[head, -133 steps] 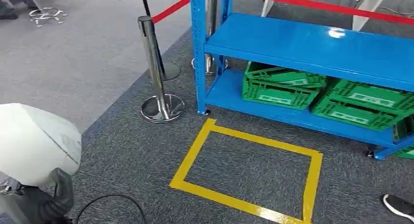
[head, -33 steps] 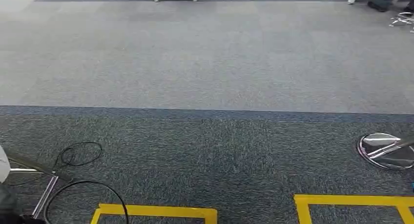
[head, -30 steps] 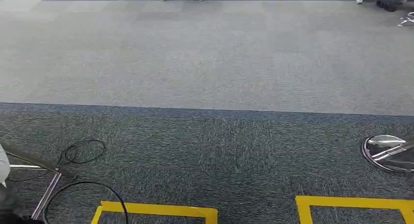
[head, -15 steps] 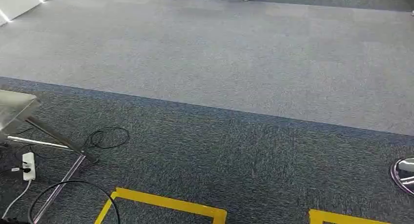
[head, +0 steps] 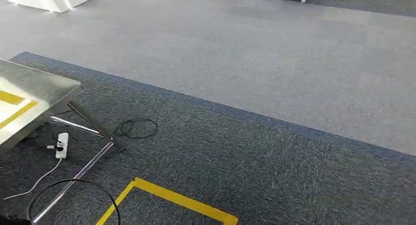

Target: Take the parts from the cabinet and place them on the table.

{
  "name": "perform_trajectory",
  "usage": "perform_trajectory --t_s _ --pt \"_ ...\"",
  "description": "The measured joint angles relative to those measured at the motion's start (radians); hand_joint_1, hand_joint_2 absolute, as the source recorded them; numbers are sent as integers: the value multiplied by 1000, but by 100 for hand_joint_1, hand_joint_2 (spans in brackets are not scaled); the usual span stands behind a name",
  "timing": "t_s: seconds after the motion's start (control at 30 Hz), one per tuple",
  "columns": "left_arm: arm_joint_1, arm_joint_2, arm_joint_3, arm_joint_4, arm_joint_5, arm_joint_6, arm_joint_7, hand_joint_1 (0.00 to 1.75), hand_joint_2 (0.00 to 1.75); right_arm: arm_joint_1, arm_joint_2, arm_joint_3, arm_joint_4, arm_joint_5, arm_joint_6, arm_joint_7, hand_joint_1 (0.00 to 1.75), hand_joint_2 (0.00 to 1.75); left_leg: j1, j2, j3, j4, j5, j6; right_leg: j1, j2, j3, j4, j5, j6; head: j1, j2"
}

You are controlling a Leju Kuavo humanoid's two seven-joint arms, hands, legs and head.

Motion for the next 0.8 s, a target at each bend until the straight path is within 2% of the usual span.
perform_trajectory --t_s 0.03,0.07,0.1,0.13,0.17,0.2,0.23,0.27,0.3,0.33,0.37,0.4,0.43,0.5,0.53,0.57,0.6,0.63,0.67,0.7,0.73,0.77,0.8 --pt "1 0 1 0 0 0 0 175 175 -1 0 2 -1 0 0 0 0 175 -3 34 -1 11 -8 -4 -5 -18 4 -5 2 -7 1 0" --pt "-2 0 1 -3 0 0 0 175 175 0 0 2 -1 0 0 0 0 175 -7 96 -17 47 -33 -11 -3 -31 8 -5 -2 -15 -12 0" --pt "-2 1 1 -3 0 0 0 175 175 3 0 2 -1 0 0 0 0 175 -5 120 -48 112 -69 -17 -1 -48 9 -5 -5 -19 -13 0" --pt "-2 1 1 -3 0 0 0 175 175 5 0 2 -1 0 0 0 0 175 -2 129 -90 198 -109 -20 1 -65 10 -5 -8 -22 -13 0" --pt "-2 1 2 -3 0 0 0 175 175 7 -1 2 -1 -1 0 0 0 175 1 130 -128 275 -137 -21 2 -82 10 -5 -9 -24 -13 0" --pt "-2 1 2 -3 0 0 0 175 175 8 -2 2 0 -1 0 0 0 175 3 131 -151 318 -144 -23 3 -96 11 -5 -12 -25 -13 0" --pt "-2 1 2 -3 0 0 0 175 175 9 -2 2 0 -1 0 0 0 175 4 131 -149 311 -124 -23 4 -111 15 -5 -15 -24 -12 0" --pt "-2 1 2 -3 0 0 0 175 175 9 -2 2 0 -3 -1 0 0 175 4 135 -125 261 -84 -21 5 -124 20 -5 -18 -24 -13 0" --pt "-2 1 3 -3 0 0 0 175 175 9 -2 2 0 -7 -3 0 0 175 3 145 -79 169 -31 -16 7 -136 27 -5 -23 -23 -13 0" --pt "-2 1 3 -3 -1 0 0 175 175 9 -2 2 0 -8 -6 0 0 175 0 171 -34 79 12 -8 8 -146 35 -5 -27 -20 -13 0" --pt "-3 1 3 -3 -1 0 0 175 175 10 -2 2 0 -8 -8 0 0 175 -11 230 -8 33 5 0 10 -153 27 -6 -31 -17 -11 0" --pt "-4 1 3 -4 -2 0 0 175 175 8 -2 2 0 -7 -10 -2 0 175 -20 237 -2 7 -5 6 17 -160 41 -4 -38 -8 -16 0" --pt "-5 1 3 -6 -5 -1 0 175 175 10 -2 2 0 -5 -10 -3 0 175 -20 226 -6 13 -5 9 17 -173 38 -8 -37 -3 -16 0" --pt "-5 1 4 -7 -6 0 0 175 175 7 -3 2 0 -5 -8 -6 0 175 -20 198 -11 8 -4 16 18 -200 53 -17 -39 4 -12 0" --pt "-5 1 4 -8 -7 0 0 175 175 5 -5 2 2 -6 -7 -9 0 175 -7 186 1 -7 4 25 17 -188 52 -15 -46 13 -14 0" --pt "-7 0 3 -8 -10 0 0 175 175 2 -6 2 2 -8 -4 -17 0 175 -5 178 3 -11 5 28 14 -133 44 5 -61 15 -5 0" --pt "-9 0 2 -8 -11 0 0 175 175 -2 -6 2 2 -14 -2 -27 0 175 -3 167 2 -11 6 33 13 -97 15 64 -94 17 -3 0" --pt "-10 1 0 -8 -12 0 0 175 175 -3 -6 2 2 -20 1 -39 0 175 -3 156 2 -11 5 35 12 -82 -27 147 -130 20 -1 0" --pt "-11 1 -1 -8 -12 0 0 175 175 -3 -7 2 2 -29 0 -53 0 175 -4 144 2 -11 3 37 12 -76 -73 229 -159 22 2 0" --pt "-11 1 -2 -8 -11 0 0 175 175 -3 -7 2 2 -35 0 -63 0 175 -4 130 3 -10 3 38 13 -75 -106 282 -168 24 1 0" --pt "-11 1 -2 -8 -11 0 0 175 175 -3 -8 2 2 -37 0 -70 0 175 -5 115 5 -10 3 37 13 -75 -120 288 -149 24 2 0" --pt "-11 2 -3 -8 -11 -1 0 175 175 -3 -8 2 2 -39 0 -72 0 175 -4 101 8 -10 1 37 13 -74 -111 250 -109 24 1 0" --pt "-11 2 -4 -8 -11 -1 0 175 175 -4 -8 2 2 -39 0 -74 0 175 -3 85 13 -9 -1 35 11 -70 -81 172 -55 24 2 0"
